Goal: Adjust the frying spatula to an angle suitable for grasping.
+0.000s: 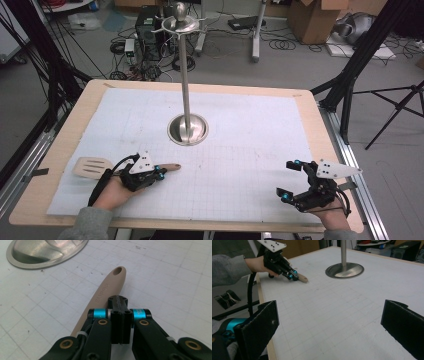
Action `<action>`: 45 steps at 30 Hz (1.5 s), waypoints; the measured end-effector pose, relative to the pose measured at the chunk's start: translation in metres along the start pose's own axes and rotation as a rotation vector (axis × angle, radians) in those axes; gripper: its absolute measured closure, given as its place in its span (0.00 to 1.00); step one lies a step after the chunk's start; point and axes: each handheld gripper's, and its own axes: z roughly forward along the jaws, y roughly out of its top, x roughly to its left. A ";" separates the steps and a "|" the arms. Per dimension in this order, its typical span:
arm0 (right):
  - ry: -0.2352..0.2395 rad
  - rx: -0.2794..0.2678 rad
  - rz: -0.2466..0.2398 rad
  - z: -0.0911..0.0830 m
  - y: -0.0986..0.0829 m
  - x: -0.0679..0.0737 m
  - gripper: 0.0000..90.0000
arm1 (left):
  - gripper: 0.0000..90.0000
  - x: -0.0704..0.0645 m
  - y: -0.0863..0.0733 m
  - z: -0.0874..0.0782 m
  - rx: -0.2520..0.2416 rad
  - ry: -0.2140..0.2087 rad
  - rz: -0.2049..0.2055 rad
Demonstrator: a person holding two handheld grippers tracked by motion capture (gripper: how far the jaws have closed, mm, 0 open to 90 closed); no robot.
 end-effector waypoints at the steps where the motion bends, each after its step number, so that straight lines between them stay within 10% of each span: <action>1: -0.005 0.001 -0.001 -0.002 -0.001 0.000 0.01 | 1.00 0.001 0.001 0.001 0.000 0.002 -0.005; 45: -0.147 -0.009 0.055 -0.069 -0.031 0.024 0.00 | 1.00 0.050 0.023 0.038 -0.025 0.088 -0.107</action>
